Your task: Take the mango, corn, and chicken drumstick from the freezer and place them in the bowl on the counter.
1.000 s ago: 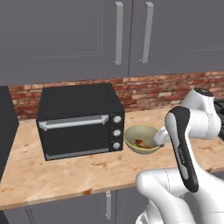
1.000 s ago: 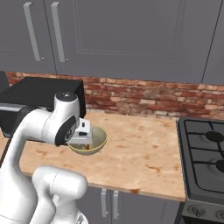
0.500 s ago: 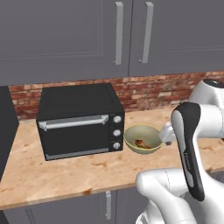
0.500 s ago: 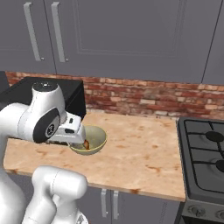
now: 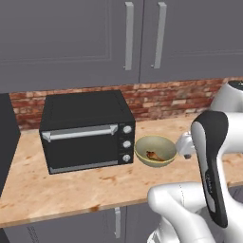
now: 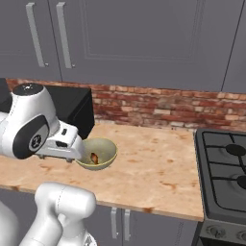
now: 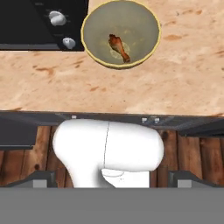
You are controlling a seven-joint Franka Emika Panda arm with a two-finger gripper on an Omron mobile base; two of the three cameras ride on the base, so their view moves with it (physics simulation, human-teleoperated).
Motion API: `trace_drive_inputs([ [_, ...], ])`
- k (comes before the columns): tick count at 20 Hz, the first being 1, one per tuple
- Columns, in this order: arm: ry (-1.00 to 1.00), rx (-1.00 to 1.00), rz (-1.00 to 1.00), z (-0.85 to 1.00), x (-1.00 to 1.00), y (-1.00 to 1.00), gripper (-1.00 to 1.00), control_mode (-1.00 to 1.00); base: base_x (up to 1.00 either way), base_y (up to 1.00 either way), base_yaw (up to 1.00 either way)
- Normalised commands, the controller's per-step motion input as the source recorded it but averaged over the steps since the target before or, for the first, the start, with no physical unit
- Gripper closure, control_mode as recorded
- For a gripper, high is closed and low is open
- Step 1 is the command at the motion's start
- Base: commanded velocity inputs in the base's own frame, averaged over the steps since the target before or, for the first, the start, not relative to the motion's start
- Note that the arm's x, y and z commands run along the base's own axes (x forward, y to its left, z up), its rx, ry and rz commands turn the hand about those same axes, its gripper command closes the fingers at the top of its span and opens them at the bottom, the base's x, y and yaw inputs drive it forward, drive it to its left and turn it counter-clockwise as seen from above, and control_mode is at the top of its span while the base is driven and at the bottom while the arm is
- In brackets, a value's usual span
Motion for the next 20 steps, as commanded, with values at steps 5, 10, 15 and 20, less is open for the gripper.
trace_drive_inputs([
  [5, 0.00, -0.02, -0.06, 0.19, -0.17, 0.10, -1.00, -1.00, 0.00, 0.00, 0.00],
  [10, 0.00, 0.00, 0.00, 0.05, -0.21, 0.00, -1.00, -1.00, 0.00, 0.00, 0.00],
  [15, 0.00, 0.00, 0.00, 0.00, 0.00, 0.00, -1.00, 1.00, -0.75, 0.00, 0.00],
  [20, 0.00, 0.00, 0.00, 0.00, 0.00, 0.00, -1.00, 1.00, -0.96, 0.52, 0.00],
])
